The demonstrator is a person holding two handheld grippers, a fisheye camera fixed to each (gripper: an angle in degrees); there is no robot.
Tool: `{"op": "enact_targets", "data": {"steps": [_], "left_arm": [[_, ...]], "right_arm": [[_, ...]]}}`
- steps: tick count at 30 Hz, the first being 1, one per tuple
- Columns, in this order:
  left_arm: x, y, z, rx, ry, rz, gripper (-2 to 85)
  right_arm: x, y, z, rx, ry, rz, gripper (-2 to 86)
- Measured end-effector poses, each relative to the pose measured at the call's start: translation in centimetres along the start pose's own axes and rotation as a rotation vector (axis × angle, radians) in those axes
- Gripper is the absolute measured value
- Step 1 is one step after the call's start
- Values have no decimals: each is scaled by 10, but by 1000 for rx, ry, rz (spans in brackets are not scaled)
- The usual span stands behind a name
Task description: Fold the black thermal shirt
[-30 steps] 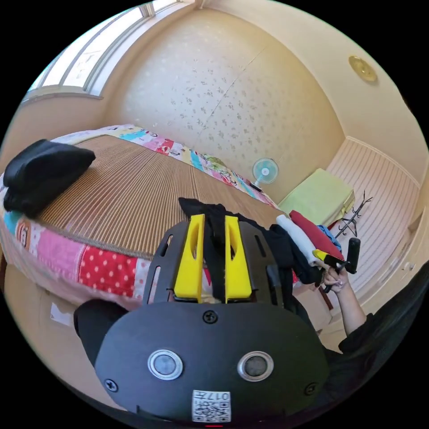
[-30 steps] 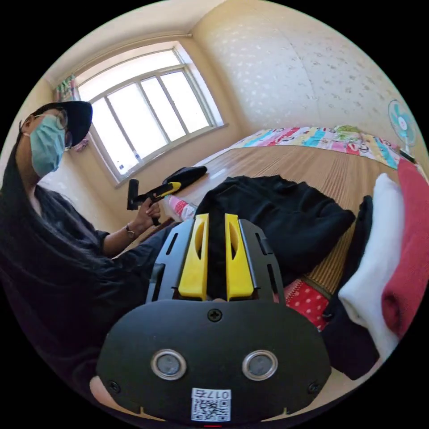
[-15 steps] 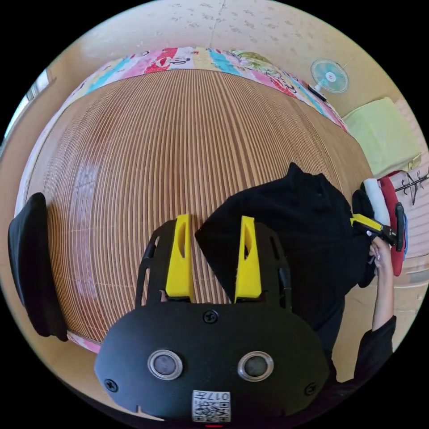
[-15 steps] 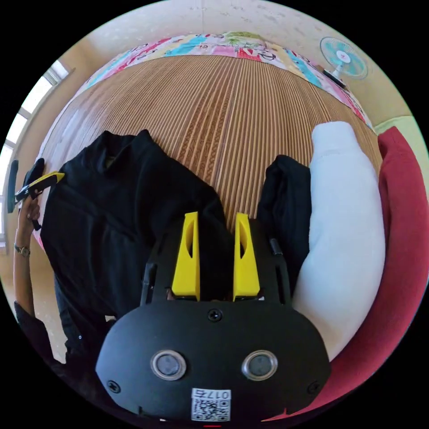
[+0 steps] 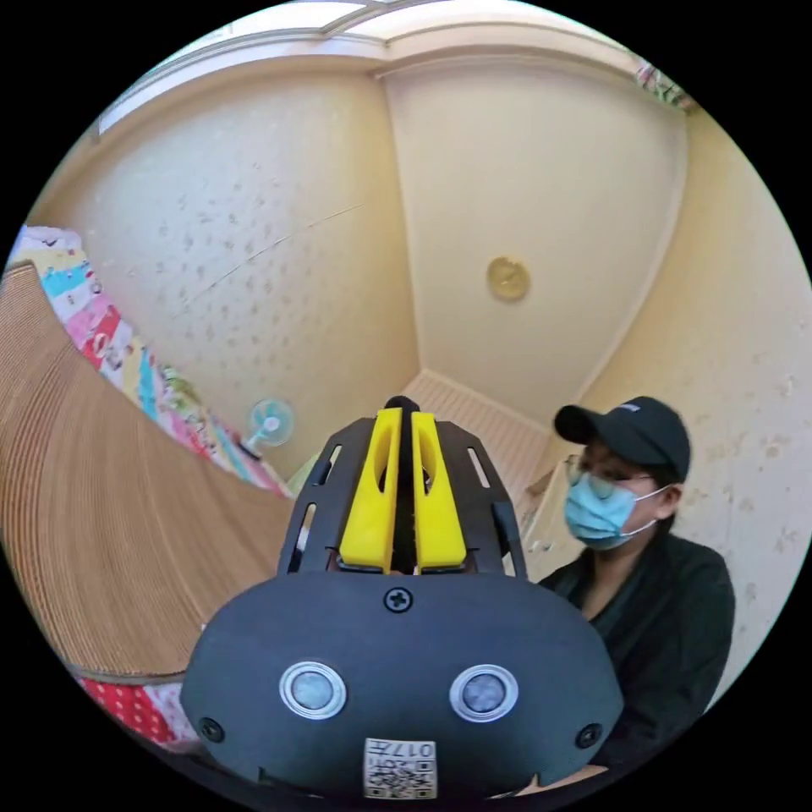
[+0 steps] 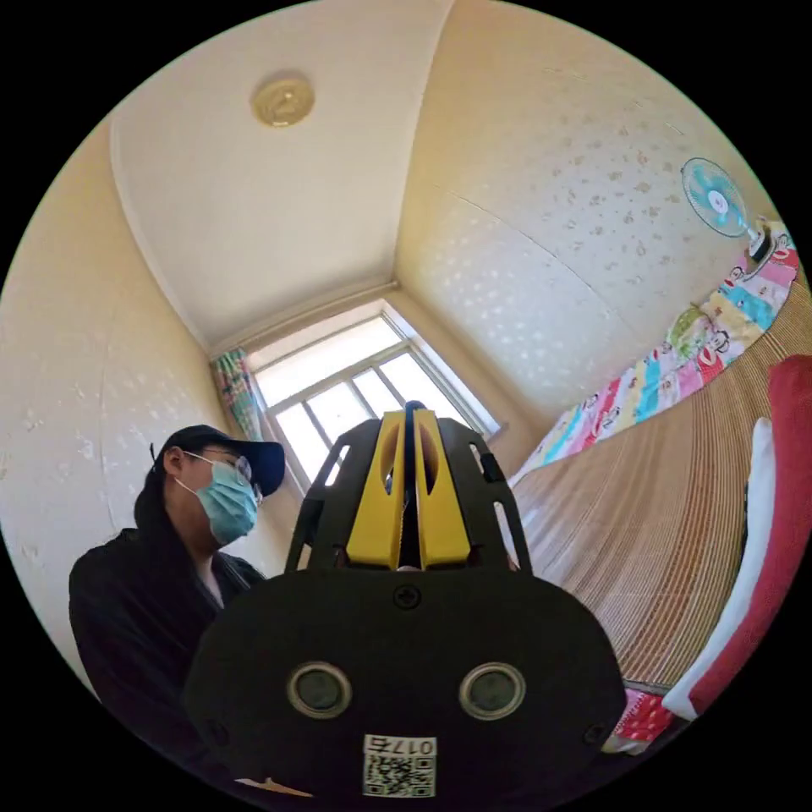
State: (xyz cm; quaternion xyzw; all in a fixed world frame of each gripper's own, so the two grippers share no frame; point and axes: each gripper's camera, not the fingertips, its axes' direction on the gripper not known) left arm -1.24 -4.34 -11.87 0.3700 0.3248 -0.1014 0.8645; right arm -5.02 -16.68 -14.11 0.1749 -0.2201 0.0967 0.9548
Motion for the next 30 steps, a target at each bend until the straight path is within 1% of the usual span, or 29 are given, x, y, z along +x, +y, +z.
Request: {"op": "enact_targets", "data": {"steps": [1,2,3,4,5,7,8,9,10,12,14,15,16,17,18,19,20,21,22,23,24,25,26,27,28,29,30], "left_arm": [[15,-13,6,-24,0,18,-1],[23,-20,10,-52,-48,28,-1],[37,-34,18,-116,-195,44,0],[51,-45,24,-149,-284,63,0],[60,-49,26,-153,-277,83,0],[95,-56,36,-133,-121,157,-1],[103,-56,38,-124,-92,170,-1],[117,-55,40,-76,-51,182,-1],[128,-55,38,-18,-27,175,-1],[141,-59,41,-6,-50,199,0],[151,-67,53,-47,-219,268,1],[150,-74,67,-75,-389,304,3],[137,-85,86,-113,-552,333,6],[126,-91,97,-135,-621,344,7],[93,-109,121,-186,-750,350,11],[47,-130,147,-233,-862,345,16],[19,-141,162,-267,-913,342,20],[-40,-160,187,-351,-995,315,28],[-104,-170,202,-434,-1071,219,42],[-132,-169,204,-463,-1113,153,49],[-178,-156,203,-495,-1189,49,55],[-206,-131,200,-514,-1234,23,60],[-217,-116,199,-524,-1242,27,61],[-237,-80,197,-569,-1235,40,64],[-256,-38,195,-662,-1214,48,69],[-266,-16,194,-716,-1203,52,72],[-282,30,189,-823,-1193,57,77]], "right_arm": [[-19,-8,-9,32,-87,-31,15],[-41,-18,-8,4,-86,-95,14],[-55,-23,-6,-13,-60,-140,14],[-85,-31,1,-41,36,-238,13],[-113,-39,13,-83,187,-318,12],[-146,-47,26,-95,310,-400,12],[-162,-51,26,-64,247,-419,12],[-168,-52,23,-40,188,-423,12],[-179,-54,17,18,83,-421,12],[-192,-57,8,98,28,-397,12],[-208,-57,1,188,71,-412,13],[-211,-57,2,202,98,-427,13],[-214,-58,10,216,184,-444,13],[-212,-64,26,207,299,-451,14],[-208,-69,37,193,367,-451,14],[-193,-82,63,164,509,-451,15],[-168,-98,95,137,637,-468,16],[-151,-108,113,122,696,-481,17],[-110,-131,155,82,815,-489,20],[-59,-153,199,24,912,-471,23],[-31,-162,220,-11,955,-447,26],[28,-170,257,-125,1057,-354,30],[79,-163,283,-259,1138,-221,33],[97,-154,293,-315,1150,-199,35],[121,-127,308,-379,1159,-215,39],[140,-94,320,-430,1170,-248,45],[150,-76,325,-480,1167,-266,48]]}}
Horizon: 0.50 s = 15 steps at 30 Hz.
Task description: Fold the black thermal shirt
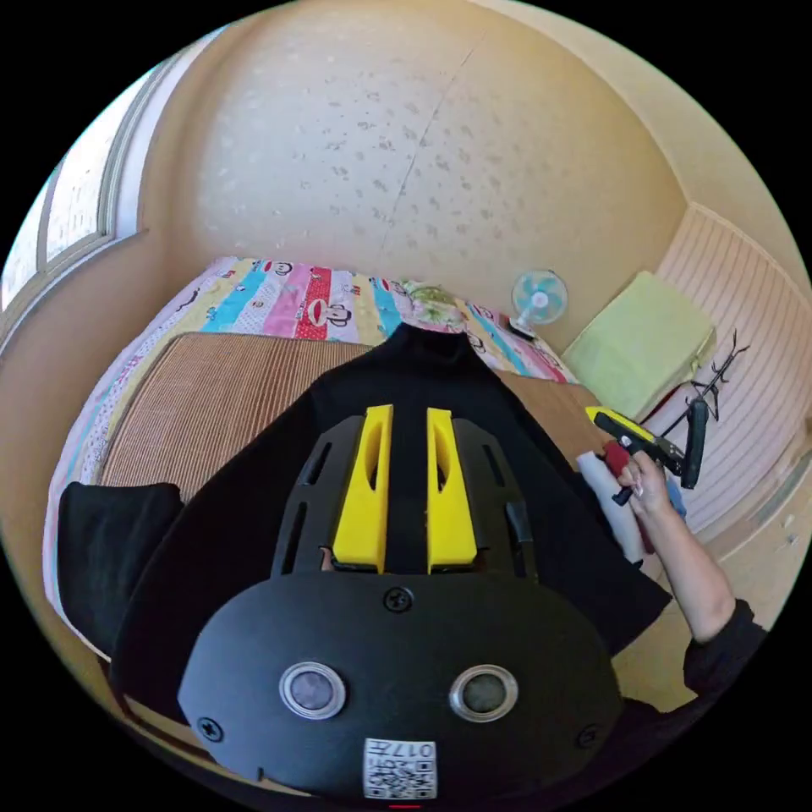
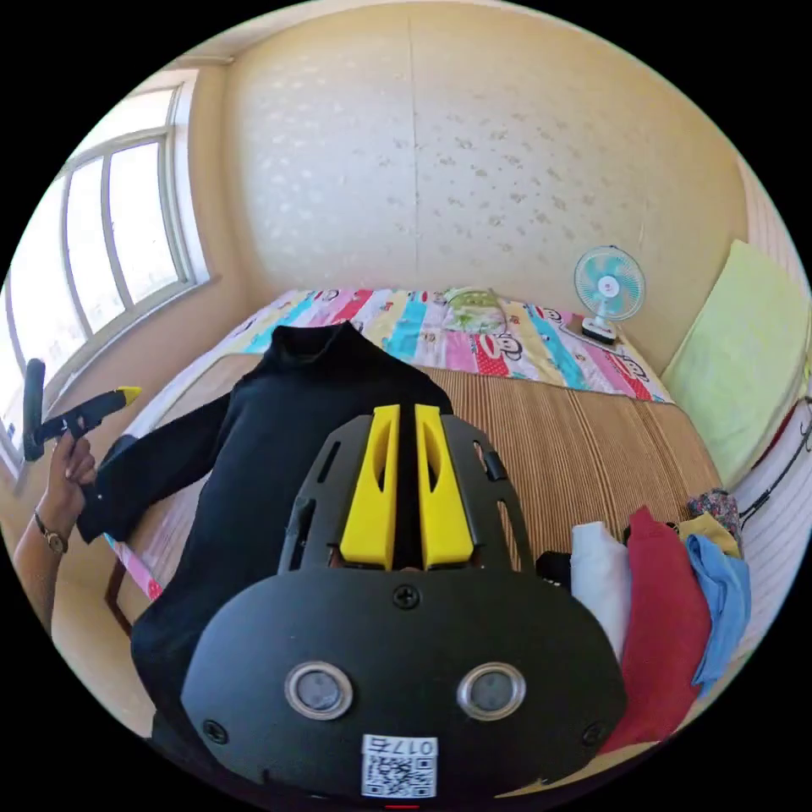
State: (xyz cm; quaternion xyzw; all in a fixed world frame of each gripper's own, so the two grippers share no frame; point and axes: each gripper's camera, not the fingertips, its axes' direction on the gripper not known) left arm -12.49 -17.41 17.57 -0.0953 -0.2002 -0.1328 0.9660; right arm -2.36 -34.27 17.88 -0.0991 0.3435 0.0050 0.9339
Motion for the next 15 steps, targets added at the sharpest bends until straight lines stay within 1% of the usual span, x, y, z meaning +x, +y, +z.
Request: {"op": "enact_targets", "data": {"steps": [1,2,3,4,5,6,7,9,11,15], "left_arm": [[8,32,38,-84,-22,52,79],[11,48,56,-130,-38,68,79],[13,81,93,-238,-72,84,80],[13,112,127,-353,-99,90,81],[12,127,139,-390,-115,84,82],[12,155,140,-329,-119,78,81],[14,179,128,-254,-106,73,78],[14,207,117,-235,-90,44,69],[15,236,103,-225,-63,5,54],[19,296,80,-166,-35,-87,42]], "right_arm": [[-16,29,30,-71,-20,-77,53],[-28,62,58,-143,-66,-141,57],[-32,80,71,-176,-96,-164,59],[-40,116,97,-253,-161,-200,61],[-44,151,123,-349,-192,-216,62],[-45,168,135,-402,-187,-218,61],[-45,202,158,-522,-165,-218,59],[-39,237,140,-382,-182,-240,48],[-31,265,119,-401,-180,-248,39],[-16,313,75,-370,-228,-248,30]]}}
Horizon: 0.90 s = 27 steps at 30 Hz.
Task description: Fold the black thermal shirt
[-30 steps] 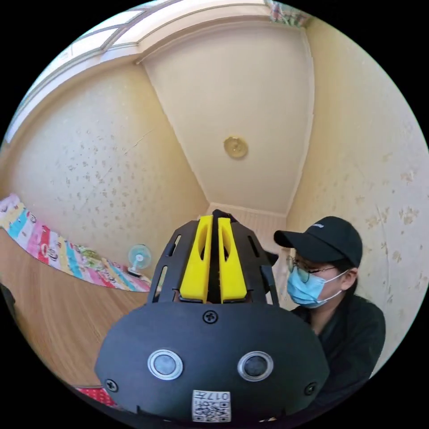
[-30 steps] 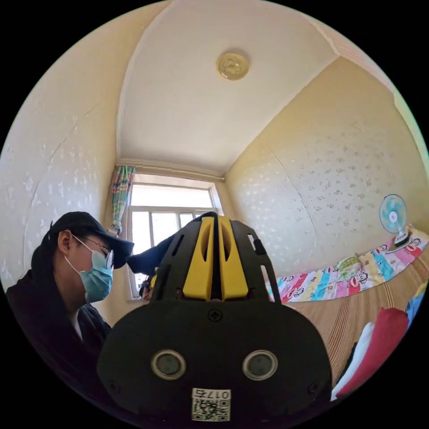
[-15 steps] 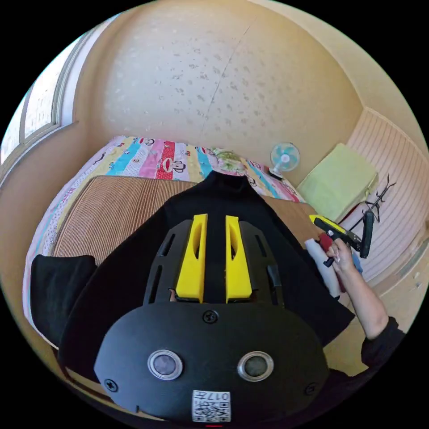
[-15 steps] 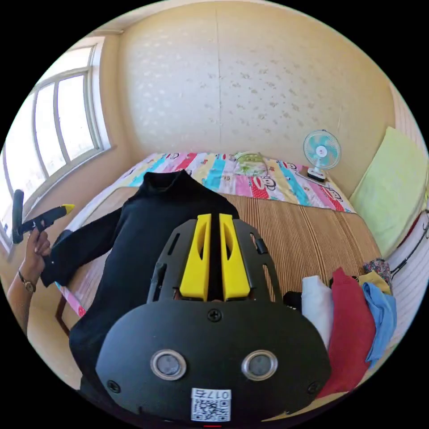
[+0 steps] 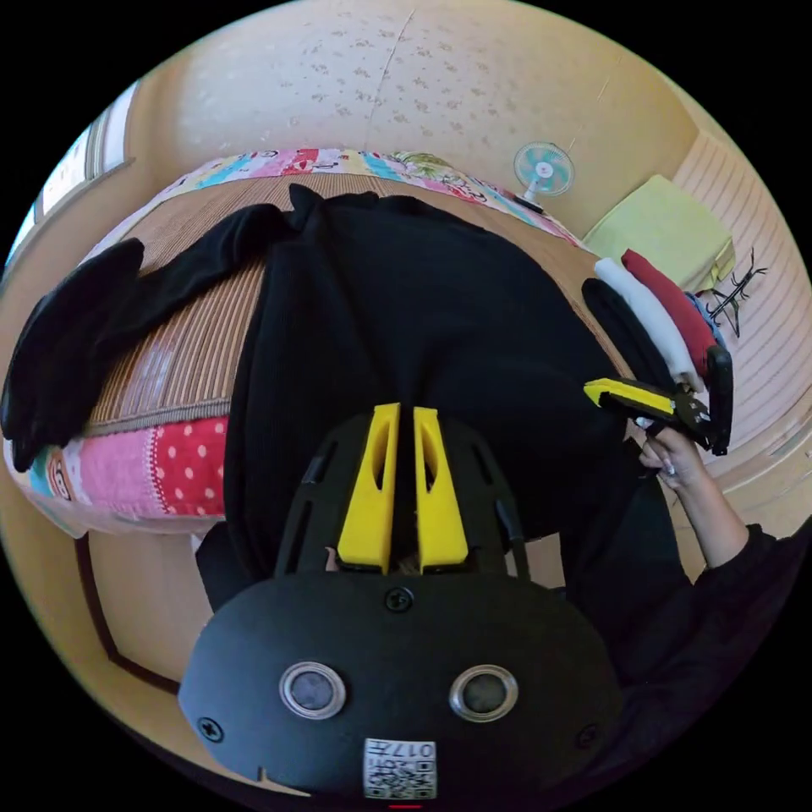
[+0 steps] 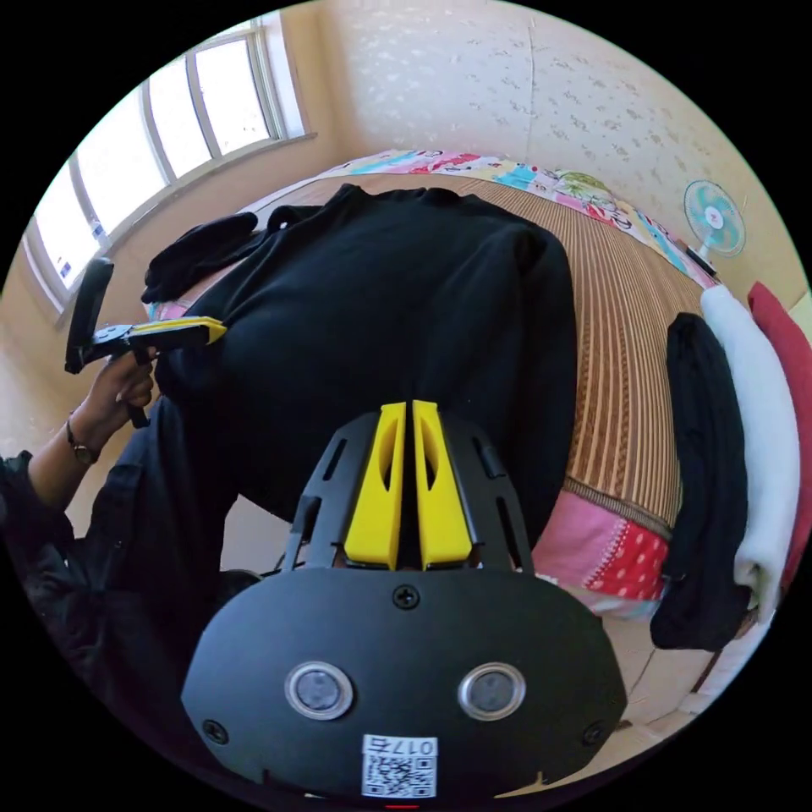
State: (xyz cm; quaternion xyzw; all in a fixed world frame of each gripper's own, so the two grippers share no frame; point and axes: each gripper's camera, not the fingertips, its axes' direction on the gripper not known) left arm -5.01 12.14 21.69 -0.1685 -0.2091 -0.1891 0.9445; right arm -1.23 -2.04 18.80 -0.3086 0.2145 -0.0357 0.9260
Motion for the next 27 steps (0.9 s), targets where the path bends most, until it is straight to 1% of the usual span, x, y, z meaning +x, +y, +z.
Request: {"op": "enact_targets", "data": {"steps": [3,4,5,7,8,9,10,11,12,13,14,15,17,18,20,22,24,25,27], "left_arm": [[-11,31,-6,77,15,-121,45],[-16,43,-6,124,25,-175,48],[-19,50,-5,149,31,-198,49],[-27,66,0,207,51,-229,56],[-29,65,1,209,51,-214,60],[-31,60,3,197,40,-172,64],[-34,55,8,176,19,-139,66],[-36,54,10,169,13,-131,66],[-40,54,12,169,12,-129,66],[-44,57,12,181,14,-135,66],[-46,59,11,186,13,-134,66],[-48,62,9,191,6,-124,66],[-53,64,6,193,1,-116,66],[-58,66,4,193,8,-120,66],[-69,68,2,196,29,-134,66],[-81,72,-3,197,63,-151,65],[-89,73,-7,194,76,-153,65],[-93,75,-9,195,79,-153,65],[-98,77,-14,199,83,-158,65]], "right_arm": [[16,33,-20,-12,-81,107,34],[31,43,-35,29,-65,204,49],[49,56,-53,116,15,316,62],[77,72,-71,222,128,444,74],[97,74,-68,206,132,491,78],[108,72,-59,159,95,499,76],[126,64,-34,13,-17,492,72],[133,58,-21,-59,-12,472,44],[132,55,-24,-62,21,434,30],[129,44,-30,-125,51,338,25],[128,34,-45,-164,117,319,21],[127,30,-56,-153,140,315,19],[131,18,-104,-42,205,319,19],[133,15,-114,-19,236,328,21],[151,11,-153,102,432,404,30],[177,11,-162,127,599,492,40],[211,13,-157,19,599,573,58],[220,20,-160,23,536,606,68],[210,40,-173,134,434,590,79]]}}
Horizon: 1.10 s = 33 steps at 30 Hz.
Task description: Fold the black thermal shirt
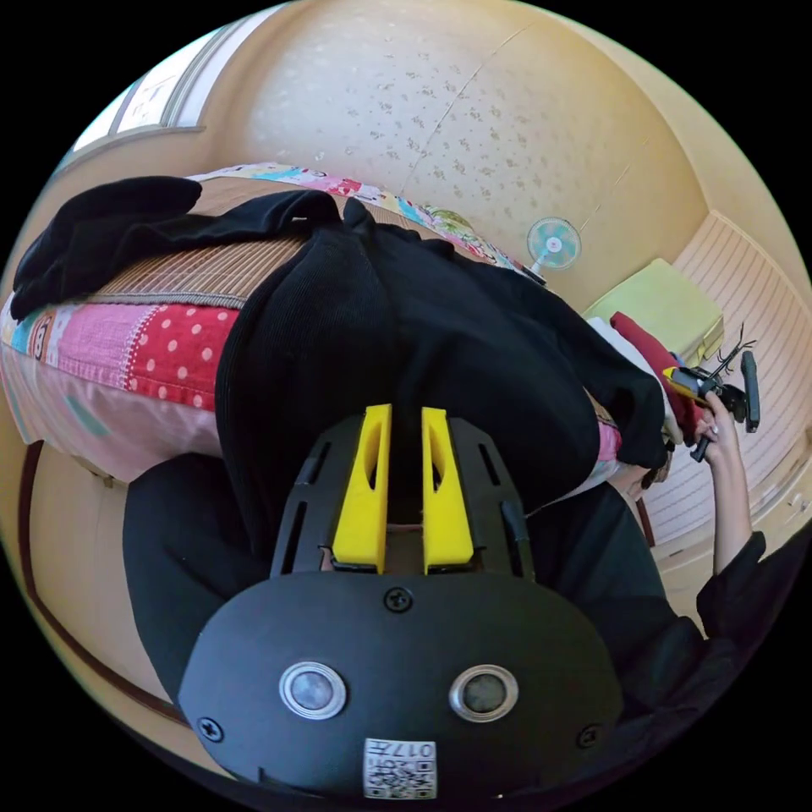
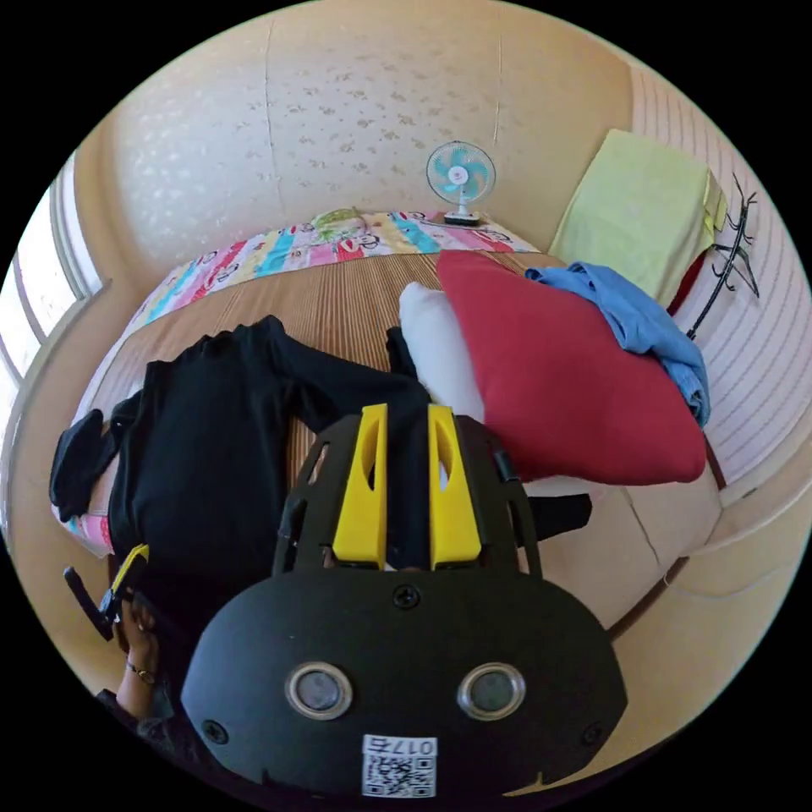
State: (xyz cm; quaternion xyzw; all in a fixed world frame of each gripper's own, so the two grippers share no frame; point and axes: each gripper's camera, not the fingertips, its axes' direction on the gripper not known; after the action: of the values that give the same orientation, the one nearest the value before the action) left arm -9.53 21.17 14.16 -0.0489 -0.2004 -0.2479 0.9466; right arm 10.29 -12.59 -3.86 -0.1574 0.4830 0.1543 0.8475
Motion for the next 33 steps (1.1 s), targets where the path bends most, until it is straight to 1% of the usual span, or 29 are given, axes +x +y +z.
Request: {"op": "enact_targets", "data": {"steps": [1,2,3,5,6,8,9,11,12,14,15,16,17,18,19,20,21,22,23,24,25,26,27,28,29,30,31,32,33], "left_arm": [[-3,0,-3,2,-1,-4,65],[-5,0,-4,2,-2,-5,65],[-7,-1,-7,2,-4,-6,65],[-11,-1,-12,4,-9,-6,65],[-13,-1,-16,5,-12,-5,65],[-17,-1,-22,4,-15,-2,65],[-20,-2,-26,3,-14,-1,65],[-25,-2,-32,2,-7,-5,65],[-29,-3,-36,2,3,-10,65],[-35,-4,-43,2,15,-16,65],[-38,-4,-47,4,19,-17,65],[-40,-4,-52,7,19,-16,65],[-41,-4,-54,9,17,-14,65],[-42,-4,-58,11,10,-10,65],[-43,-5,-62,12,0,-4,65],[-43,-6,-64,12,-4,-2,65],[-44,-7,-68,12,-11,2,65],[-46,-9,-72,12,-14,1,65],[-47,-10,-73,11,-15,-1,65],[-50,-11,-78,12,-13,-6,65],[-52,-13,-82,12,-10,-11,65],[-54,-13,-85,12,-8,-12,65],[-57,-14,-90,11,-3,-12,65],[-60,-16,-95,10,2,-11,65],[-61,-16,-97,10,6,-10,65],[-64,-17,-102,11,14,-9,65],[-68,-18,-108,11,25,-11,65],[-70,-19,-110,10,31,-12,65],[-74,-20,-116,7,41,-15,65]], "right_arm": [[5,18,-10,44,-87,21,84],[12,39,-14,60,-206,72,90],[16,49,-13,59,-275,100,93],[28,85,8,2,-557,187,110],[32,92,16,-13,-606,221,116],[50,109,48,-75,-767,384,138],[55,112,54,-79,-807,429,140],[76,122,77,-115,-907,656,141],[80,125,82,-118,-917,712,140],[94,130,88,-69,-907,878,98],[96,129,84,-45,-894,902,75],[98,124,68,29,-820,929,49],[92,110,38,139,-690,876,42],[85,100,19,207,-612,814,41],[61,78,-19,341,-422,685,38],[29,58,-53,495,-296,551,38],[11,50,-67,571,-282,484,38],[-23,34,-87,681,-346,360,40],[-59,17,-97,731,-477,236,42],[-78,8,-99,738,-544,171,43],[-120,-10,-95,718,-658,33,46],[-166,-26,-79,637,-741,-96,50],[-190,-32,-66,572,-768,-154,51],[-237,-39,-32,382,-794,-250,52],[-283,-35,12,149,-777,-329,47],[-304,-26,35,43,-742,-365,45],[-337,3,77,-109,-611,-431,41],[-355,38,110,-173,-456,-466,39],[-360,54,122,-190,-395,-473,39]]}}
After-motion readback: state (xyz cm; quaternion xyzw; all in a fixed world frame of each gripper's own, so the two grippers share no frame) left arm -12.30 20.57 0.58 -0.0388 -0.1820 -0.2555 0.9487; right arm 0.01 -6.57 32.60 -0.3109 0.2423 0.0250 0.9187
